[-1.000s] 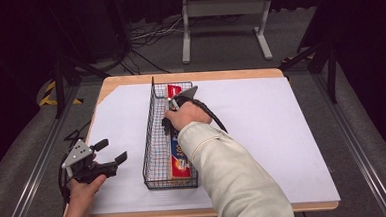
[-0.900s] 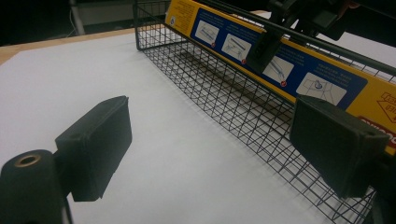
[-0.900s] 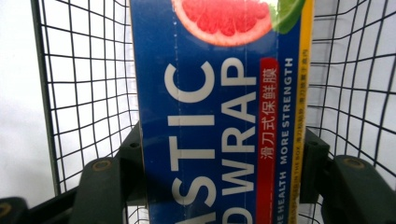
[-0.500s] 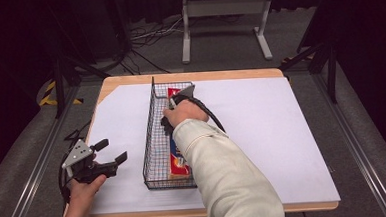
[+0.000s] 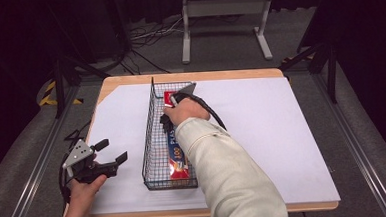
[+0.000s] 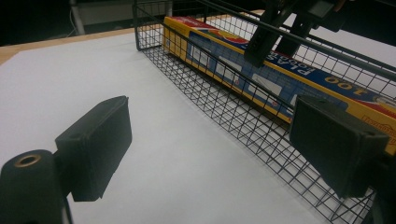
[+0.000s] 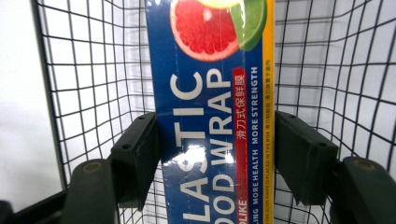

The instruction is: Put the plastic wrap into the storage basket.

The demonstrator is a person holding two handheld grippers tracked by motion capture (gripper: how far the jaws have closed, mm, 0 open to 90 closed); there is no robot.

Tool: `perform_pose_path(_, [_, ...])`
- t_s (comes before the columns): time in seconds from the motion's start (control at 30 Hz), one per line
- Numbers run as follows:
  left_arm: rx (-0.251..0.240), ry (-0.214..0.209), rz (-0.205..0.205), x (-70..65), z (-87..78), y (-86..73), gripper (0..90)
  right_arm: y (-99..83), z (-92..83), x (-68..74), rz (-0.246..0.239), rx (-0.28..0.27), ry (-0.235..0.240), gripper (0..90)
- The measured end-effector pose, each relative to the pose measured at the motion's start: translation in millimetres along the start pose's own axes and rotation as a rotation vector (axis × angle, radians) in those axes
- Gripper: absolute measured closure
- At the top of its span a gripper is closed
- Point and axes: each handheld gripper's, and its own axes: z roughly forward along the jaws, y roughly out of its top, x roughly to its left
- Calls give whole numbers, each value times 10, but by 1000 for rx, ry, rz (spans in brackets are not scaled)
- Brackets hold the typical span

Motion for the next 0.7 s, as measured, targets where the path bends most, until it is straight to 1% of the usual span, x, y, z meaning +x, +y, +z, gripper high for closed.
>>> perform_pose_path(0.07, [-1,1,4,3,-2,1,137,-1,-6,1,-2,-6,5,326])
perform_pose_path(0.17, [-3,1,1,2,-4,0,138,9,-46,-11,-7,-21,29,306])
perform_pose_path(0.23, [-3,1,-2,5,-3,-1,138,23,-95,-30,-4,-44,44,306])
perform_pose_path(0.3, [-2,-1,0,5,1,-1,138,24,-136,-35,-12,-60,59,301])
perform_pose_path(0.33, [-1,-1,-1,4,2,-2,138,23,-157,-35,-16,-75,61,298])
perform_pose_path(0.4, [0,1,-2,5,4,-5,138,22,-212,-33,-43,-117,57,299])
perform_pose_path(0.43, [0,1,-3,6,5,-4,138,20,-240,-26,-44,-135,60,299])
perform_pose_path(0.53, [2,2,1,0,7,-2,138,0,-316,-5,-74,-191,80,298])
perform_pose_path(0.57, [1,1,1,0,7,-3,138,-10,-350,2,-91,-210,83,299])
perform_pose_path(0.7, [-1,0,-5,0,10,0,138,-48,-445,22,-124,-281,108,293])
